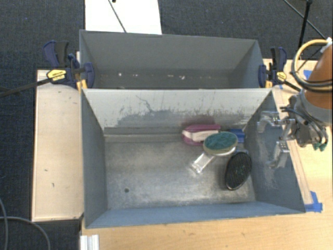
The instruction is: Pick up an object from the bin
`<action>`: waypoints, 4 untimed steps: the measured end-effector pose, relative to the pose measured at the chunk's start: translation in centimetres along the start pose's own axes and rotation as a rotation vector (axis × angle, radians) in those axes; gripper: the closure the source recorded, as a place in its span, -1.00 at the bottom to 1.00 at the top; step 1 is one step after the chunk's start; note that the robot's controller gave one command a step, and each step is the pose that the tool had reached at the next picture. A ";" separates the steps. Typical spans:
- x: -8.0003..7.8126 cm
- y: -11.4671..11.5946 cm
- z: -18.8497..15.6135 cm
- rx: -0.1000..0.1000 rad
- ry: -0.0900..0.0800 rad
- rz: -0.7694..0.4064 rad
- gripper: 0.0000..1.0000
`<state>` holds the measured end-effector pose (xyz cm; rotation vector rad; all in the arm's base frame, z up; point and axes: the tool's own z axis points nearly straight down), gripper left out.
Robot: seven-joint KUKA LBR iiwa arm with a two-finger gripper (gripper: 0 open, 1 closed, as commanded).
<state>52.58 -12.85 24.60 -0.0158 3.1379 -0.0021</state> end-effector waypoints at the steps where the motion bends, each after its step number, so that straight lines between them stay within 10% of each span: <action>1: -0.8 4.3 14.7 0.002 -0.010 -0.158 -1.00; 2: 1.9 1.1 17.5 -0.001 0.004 -0.303 -1.00; 3: 1.8 1.3 17.5 -0.002 0.002 -0.307 1.00; 4: 2.1 2.1 3.4 0.001 -0.006 -0.359 1.00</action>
Offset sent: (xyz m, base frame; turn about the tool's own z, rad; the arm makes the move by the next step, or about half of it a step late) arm 0.0042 0.0445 -0.1488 -0.1625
